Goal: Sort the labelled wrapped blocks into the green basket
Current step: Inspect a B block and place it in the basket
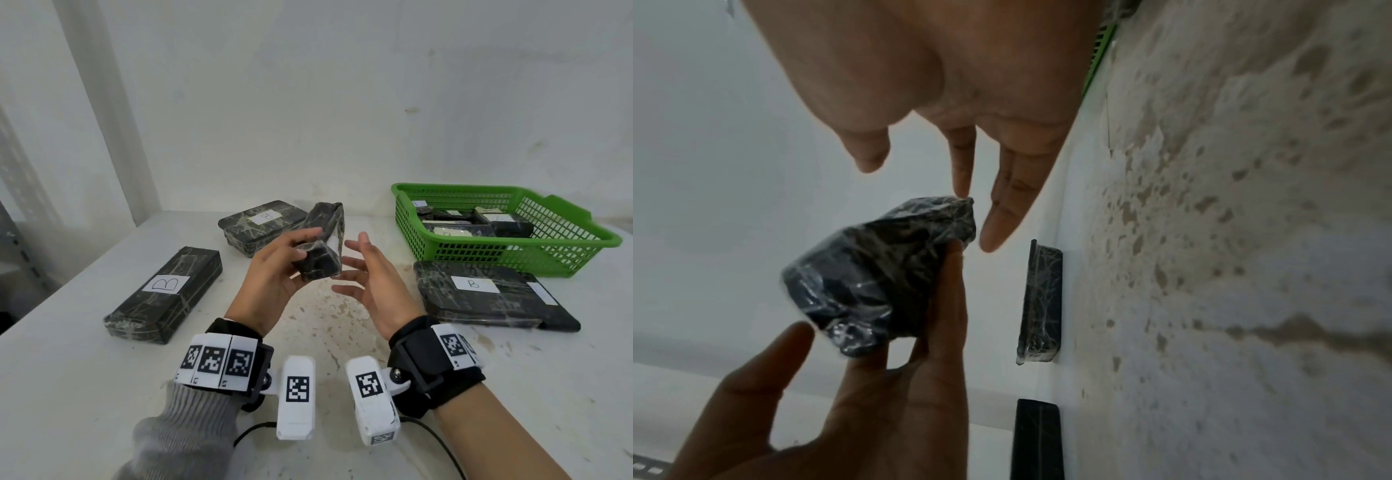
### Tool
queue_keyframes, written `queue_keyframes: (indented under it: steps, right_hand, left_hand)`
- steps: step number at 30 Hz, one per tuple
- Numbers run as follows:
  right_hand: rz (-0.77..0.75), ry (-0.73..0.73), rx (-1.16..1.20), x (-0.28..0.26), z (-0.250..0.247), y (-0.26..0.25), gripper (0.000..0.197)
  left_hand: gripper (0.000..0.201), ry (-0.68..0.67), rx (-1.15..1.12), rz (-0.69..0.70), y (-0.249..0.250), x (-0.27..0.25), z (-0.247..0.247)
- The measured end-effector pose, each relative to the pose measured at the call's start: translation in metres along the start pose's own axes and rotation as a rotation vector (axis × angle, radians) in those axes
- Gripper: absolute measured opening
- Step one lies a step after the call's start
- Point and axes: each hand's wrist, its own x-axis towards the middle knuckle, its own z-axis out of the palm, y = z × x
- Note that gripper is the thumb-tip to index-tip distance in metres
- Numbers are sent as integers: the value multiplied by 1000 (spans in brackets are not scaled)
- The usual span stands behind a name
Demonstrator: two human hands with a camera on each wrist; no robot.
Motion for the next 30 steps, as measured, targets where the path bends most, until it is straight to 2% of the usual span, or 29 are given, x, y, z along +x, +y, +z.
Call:
queue_keyframes:
  steps: [4,7,12,16,20,22,24,28,30]
  right_hand:
    - [-65,8,34,0,2,0,62]
    - [-116,37,12,1,-1,3,63]
    - [-171,5,-93,3,-6,5,71]
    - [-210,-32,-188,4,-8,6,65]
    - [-223,-76,-204,3,-10,3,63]
    - [-217,-117,-194,2,-8,2,56]
    - [-215,-139,-144,0,-5,0,50]
    - [-244,-99,-144,-1,-3,-4,60]
    - [-270,-66,-178,0,-2,-2,44]
  left_hand:
    - [33,-76,48,19,-3,-2,2]
    - [39,-116,89,43,-4,-4,2]
    - [39,-33,101,43,-1,-3,-1]
    - [48,-33,106,36,3,-4,2]
    - [44,84,157,82,1,-3,5]
    - [42,121,145,113,0,-2,3]
    - [43,121,131,129,0,-2,1]
    - [48,64,167,157,0,-3,4]
    - [49,49,194,169,-1,-5,8]
